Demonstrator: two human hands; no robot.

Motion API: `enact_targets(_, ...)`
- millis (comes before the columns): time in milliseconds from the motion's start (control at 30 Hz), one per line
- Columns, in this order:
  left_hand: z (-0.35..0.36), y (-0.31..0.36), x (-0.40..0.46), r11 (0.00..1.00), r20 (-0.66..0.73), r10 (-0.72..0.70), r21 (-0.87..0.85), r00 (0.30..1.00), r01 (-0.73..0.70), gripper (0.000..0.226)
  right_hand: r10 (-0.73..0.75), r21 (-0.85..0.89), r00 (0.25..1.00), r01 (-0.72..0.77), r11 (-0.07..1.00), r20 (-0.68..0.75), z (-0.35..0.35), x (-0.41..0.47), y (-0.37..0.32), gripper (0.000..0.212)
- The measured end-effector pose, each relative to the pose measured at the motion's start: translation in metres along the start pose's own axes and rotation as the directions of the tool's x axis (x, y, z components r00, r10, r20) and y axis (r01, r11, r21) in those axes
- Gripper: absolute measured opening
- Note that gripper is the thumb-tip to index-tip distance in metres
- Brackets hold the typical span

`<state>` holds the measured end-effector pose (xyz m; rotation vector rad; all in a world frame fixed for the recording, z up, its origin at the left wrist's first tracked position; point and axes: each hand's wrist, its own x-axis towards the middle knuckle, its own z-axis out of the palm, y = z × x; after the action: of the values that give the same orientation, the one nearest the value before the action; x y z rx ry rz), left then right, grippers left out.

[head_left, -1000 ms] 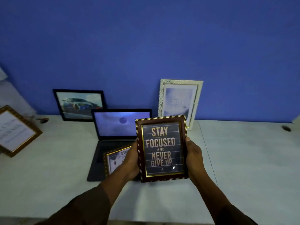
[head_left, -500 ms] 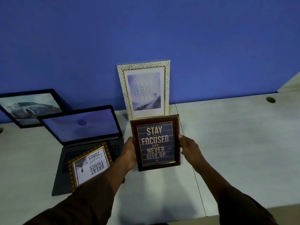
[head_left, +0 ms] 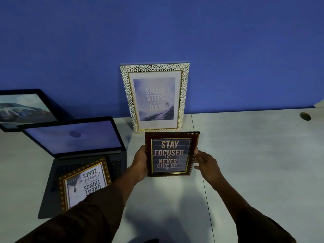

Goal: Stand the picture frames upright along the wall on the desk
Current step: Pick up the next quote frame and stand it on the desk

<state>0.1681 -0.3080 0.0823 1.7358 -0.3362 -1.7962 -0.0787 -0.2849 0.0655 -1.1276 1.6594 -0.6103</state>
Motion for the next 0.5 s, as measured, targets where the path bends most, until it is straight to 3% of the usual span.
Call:
enact_targets(233, -0.001, -0.011, 0.014, 0.999, 0.021, 0.021, -0.033, 1.000, -0.020, 0.051, -0.011, 0.023, 1.000, 0.011, 1.000, 0.025, 0.002, 0.002, 0.008, 0.030)
enact_targets(500, -0.016, -0.019, 0.015, 0.999, 0.015, 0.038, -0.029, 0.999, -0.037, 0.052, -0.036, -0.004, 0.999, 0.036, 0.999, 0.033, 0.018, -0.010, 0.012, 0.030)
